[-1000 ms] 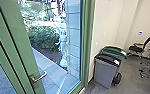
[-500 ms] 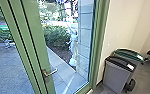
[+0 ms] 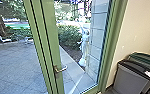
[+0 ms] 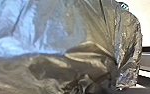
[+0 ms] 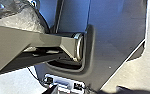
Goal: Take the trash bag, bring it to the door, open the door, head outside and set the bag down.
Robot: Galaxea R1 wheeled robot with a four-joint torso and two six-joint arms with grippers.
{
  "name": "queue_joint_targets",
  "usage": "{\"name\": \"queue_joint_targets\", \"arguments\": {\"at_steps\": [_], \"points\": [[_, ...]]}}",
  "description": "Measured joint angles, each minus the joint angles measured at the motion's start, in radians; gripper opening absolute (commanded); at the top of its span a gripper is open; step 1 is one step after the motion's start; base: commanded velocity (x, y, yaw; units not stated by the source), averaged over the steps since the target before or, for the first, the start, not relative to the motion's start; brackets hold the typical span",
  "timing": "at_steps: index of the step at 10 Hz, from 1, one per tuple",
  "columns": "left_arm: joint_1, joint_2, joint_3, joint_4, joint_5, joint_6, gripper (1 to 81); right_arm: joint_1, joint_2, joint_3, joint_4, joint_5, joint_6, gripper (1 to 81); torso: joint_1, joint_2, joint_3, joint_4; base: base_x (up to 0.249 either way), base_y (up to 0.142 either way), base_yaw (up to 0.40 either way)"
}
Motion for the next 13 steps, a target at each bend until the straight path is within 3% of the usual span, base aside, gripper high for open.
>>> {"name": "queue_joint_targets", "arguments": {"at_steps": [13], "points": [[0.001, -0.016, 0.036, 0.0, 0.0, 0.0, 1.0, 0.005, 0.029, -0.044, -0.002, -0.001, 0.0, 81.1, 0.0, 0.0, 0.0, 0.0, 0.0, 0.0, 0.35]]}}
